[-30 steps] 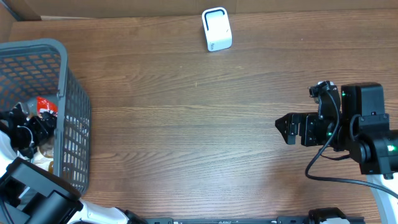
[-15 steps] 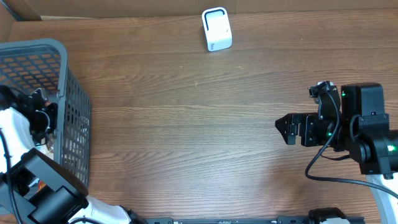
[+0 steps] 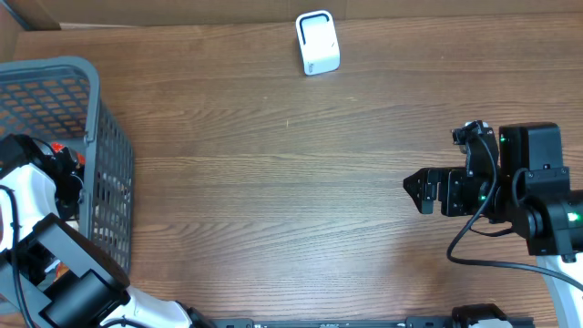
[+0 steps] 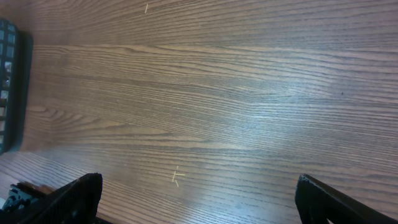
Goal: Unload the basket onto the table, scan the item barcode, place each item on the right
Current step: 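Grasp the clear snack pouch in the basket with the left gripper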
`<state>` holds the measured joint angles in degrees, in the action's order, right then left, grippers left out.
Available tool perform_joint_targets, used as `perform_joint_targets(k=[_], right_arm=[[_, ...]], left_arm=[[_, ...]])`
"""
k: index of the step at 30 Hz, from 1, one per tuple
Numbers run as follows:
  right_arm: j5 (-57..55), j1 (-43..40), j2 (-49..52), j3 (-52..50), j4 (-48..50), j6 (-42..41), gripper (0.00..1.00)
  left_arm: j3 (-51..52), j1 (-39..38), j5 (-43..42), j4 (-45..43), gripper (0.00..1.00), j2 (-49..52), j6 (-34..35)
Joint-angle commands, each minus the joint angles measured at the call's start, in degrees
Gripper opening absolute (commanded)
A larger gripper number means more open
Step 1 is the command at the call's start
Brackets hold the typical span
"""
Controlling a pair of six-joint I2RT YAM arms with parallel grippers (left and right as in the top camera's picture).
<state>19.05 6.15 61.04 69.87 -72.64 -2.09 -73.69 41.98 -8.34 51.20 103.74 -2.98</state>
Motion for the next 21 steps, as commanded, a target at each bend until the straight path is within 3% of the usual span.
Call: perform_joint_targets(k=[1, 11, 21], right_arm=[[-0.15, 0.37, -0.15, 1.40, 0.31, 0.46, 1.00], [-0.13, 0.37, -0.15, 1.40, 0.33, 0.44, 1.00], [-0.15, 0.39, -0.15, 1.40, 0.33, 0.44, 1.00]], left_arm=[[0.70, -0.48, -0.39, 0.20, 0.21, -0.26, 1.62], [-8.11, -0.48, -0.70, 6.27, 0.16, -0.28, 3.87], [-37.13, -0.50, -2.47, 23.02, 0.13, -0.35, 3.91]])
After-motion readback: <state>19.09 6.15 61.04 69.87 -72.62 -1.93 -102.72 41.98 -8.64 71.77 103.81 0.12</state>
